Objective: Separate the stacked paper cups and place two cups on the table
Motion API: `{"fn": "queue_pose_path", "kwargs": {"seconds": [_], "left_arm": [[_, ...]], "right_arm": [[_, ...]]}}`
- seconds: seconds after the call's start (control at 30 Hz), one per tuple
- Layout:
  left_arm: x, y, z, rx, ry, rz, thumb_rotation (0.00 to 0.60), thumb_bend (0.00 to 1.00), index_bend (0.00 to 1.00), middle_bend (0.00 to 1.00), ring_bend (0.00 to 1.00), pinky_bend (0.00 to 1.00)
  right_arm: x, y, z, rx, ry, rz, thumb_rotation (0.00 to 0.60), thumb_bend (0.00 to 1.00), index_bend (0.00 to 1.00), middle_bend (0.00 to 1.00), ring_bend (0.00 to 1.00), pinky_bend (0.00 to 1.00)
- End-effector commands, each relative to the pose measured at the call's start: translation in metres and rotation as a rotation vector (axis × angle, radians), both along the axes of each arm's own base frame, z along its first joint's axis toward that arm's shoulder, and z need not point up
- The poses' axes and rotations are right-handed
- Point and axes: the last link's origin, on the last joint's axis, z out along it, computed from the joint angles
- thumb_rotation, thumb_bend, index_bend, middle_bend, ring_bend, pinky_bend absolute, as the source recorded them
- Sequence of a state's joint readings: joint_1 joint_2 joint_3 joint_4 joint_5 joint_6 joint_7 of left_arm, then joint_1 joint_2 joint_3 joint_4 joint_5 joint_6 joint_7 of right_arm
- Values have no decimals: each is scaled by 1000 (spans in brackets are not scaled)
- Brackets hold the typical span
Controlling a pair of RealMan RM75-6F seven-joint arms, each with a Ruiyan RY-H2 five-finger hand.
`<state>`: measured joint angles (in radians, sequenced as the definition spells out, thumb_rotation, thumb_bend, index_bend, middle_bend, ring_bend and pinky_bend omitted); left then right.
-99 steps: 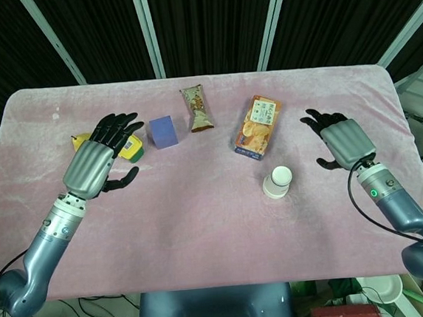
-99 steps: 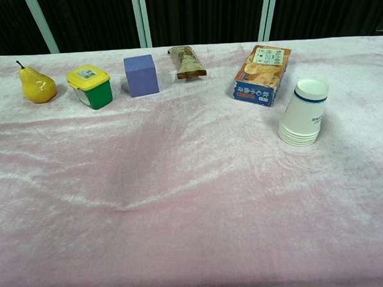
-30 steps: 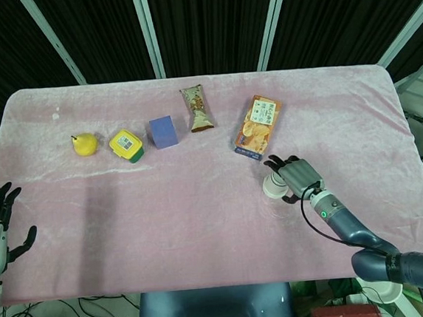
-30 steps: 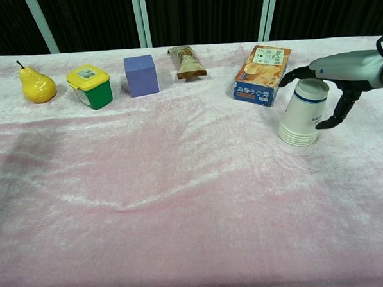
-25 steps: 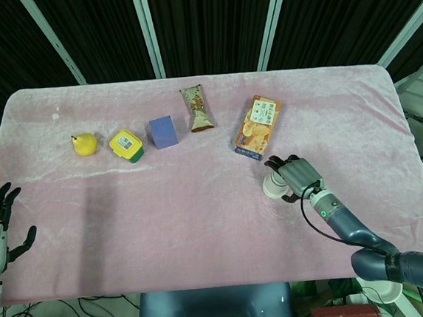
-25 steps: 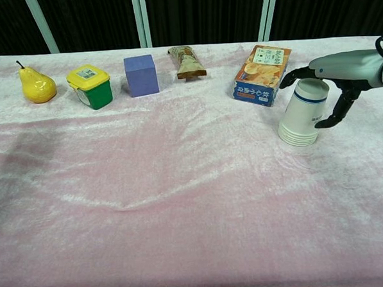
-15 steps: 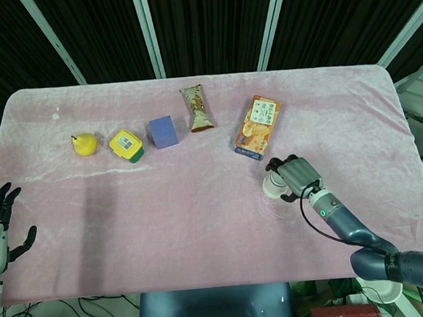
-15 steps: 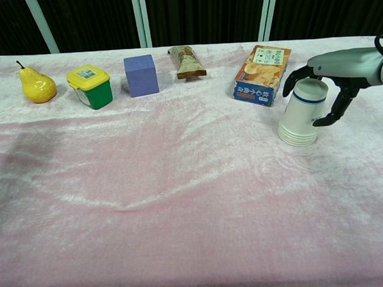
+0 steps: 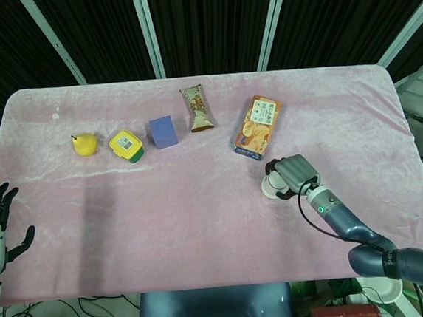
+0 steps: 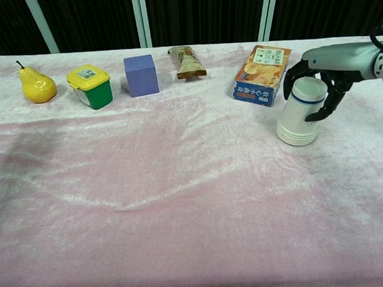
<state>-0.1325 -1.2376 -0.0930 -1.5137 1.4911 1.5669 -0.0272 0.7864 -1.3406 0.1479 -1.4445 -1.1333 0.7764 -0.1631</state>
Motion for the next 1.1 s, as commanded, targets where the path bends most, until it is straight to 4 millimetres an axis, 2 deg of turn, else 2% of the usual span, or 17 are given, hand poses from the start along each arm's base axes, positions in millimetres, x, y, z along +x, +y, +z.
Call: {"fn": "queue_pose_path", "kwargs": {"seconds": [0.03,0.2,0.27,0.43,0.57,0.73,0.83,0.93,1.1], "left_arm": [[2,0,-2,-12,-3,-11,600,353,105,31,0,0],[15,2,-7,-83,-56,-93,600,354,105,31,0,0],[28,12,-6,-99,-82,-143,600,354,105,31,0,0],[80,56,0,-134,-170,-328,600,356,105,35,0,0],[122,91,0,-167,-185,-407,600,356,119,39,0,0],[158,119,-10,-234,-180,-435,600,335,140,44,0,0],[180,128,-16,-260,-206,-468,600,313,149,50,0,0],[196,133,-21,-259,-233,-497,600,312,163,58,0,0],[210,138,-29,-281,-230,-510,600,311,193,73,0,0]], "right_arm": [[4,-3,16,-23,-47,-8,600,339,602,477,588,601],[10,-8,52,-38,-228,-99,600,339,602,471,588,601],[12,-12,68,-26,-331,-157,600,338,602,469,588,601],[21,-17,93,48,-572,-280,600,339,603,469,588,597],[29,-17,104,123,-753,-364,600,338,606,468,588,579],[43,-17,110,187,-928,-405,600,317,606,467,588,558],[58,-18,115,241,-1065,-455,600,307,606,466,588,558],[67,-19,118,280,-1125,-504,600,303,606,465,588,550],[79,-19,119,315,-1181,-558,600,296,606,452,586,535]]}}
